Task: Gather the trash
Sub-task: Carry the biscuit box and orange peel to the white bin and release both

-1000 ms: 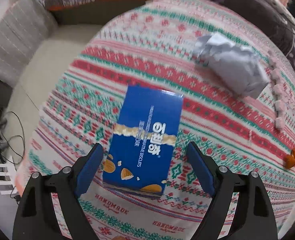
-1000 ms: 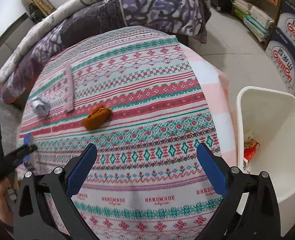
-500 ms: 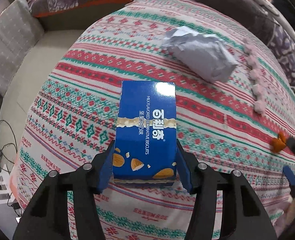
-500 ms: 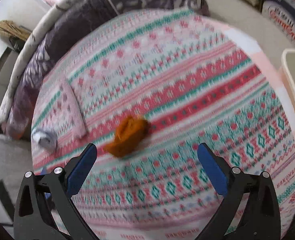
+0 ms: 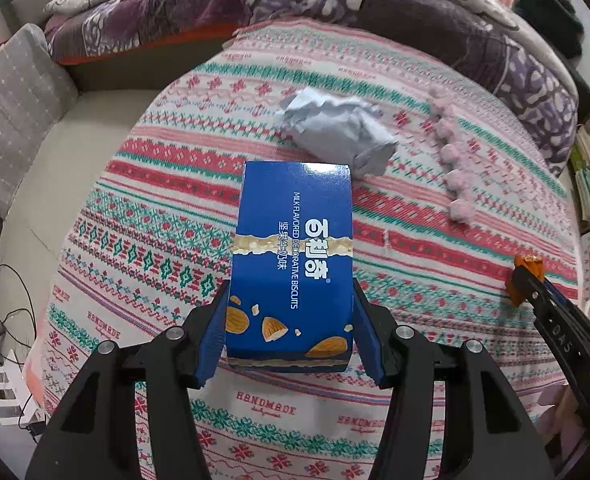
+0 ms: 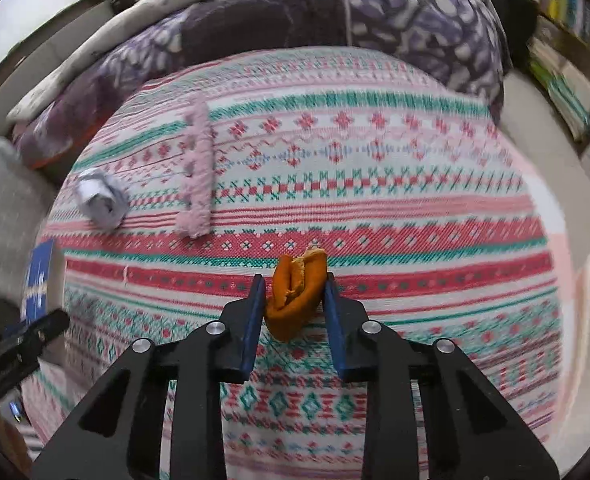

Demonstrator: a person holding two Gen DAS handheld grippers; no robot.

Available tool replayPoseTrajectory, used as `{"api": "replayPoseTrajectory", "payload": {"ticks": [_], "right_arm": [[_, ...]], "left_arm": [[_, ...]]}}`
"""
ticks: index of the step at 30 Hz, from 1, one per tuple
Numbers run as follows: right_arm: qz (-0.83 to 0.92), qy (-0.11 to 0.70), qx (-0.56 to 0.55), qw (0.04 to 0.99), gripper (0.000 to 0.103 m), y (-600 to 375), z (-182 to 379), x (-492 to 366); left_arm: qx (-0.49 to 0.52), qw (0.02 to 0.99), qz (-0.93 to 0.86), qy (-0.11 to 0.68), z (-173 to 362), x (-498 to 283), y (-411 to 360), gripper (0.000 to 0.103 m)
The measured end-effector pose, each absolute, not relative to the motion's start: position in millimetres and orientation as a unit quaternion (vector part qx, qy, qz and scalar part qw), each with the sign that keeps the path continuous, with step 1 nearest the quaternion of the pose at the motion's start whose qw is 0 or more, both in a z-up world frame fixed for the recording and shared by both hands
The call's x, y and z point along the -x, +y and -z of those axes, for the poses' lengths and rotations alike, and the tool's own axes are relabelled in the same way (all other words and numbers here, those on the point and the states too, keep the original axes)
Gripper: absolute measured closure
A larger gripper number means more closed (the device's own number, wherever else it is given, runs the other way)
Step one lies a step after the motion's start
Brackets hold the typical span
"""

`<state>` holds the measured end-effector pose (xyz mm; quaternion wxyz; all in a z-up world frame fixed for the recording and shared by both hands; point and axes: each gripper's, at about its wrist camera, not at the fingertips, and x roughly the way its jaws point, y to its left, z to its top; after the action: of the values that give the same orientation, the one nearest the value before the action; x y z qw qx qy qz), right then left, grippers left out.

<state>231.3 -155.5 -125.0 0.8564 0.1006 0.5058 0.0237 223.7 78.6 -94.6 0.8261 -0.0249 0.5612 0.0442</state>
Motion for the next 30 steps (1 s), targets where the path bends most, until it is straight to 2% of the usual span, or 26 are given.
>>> {"api": "replayPoseTrajectory", "payload": {"ticks": [13,30], "right_arm": [[-0.053,0.466,-0.083,0.879,0.076,-189,61,-196],[-0.03,0.446,-0.123,0.886,0.076,-246,59,-165]], "left_arm": [[0.042,0.86,0.008,0.509,46,-204,42,0.048],[0.001,0.866,0.036,0.498,50,-180,-13,0.048]]}}
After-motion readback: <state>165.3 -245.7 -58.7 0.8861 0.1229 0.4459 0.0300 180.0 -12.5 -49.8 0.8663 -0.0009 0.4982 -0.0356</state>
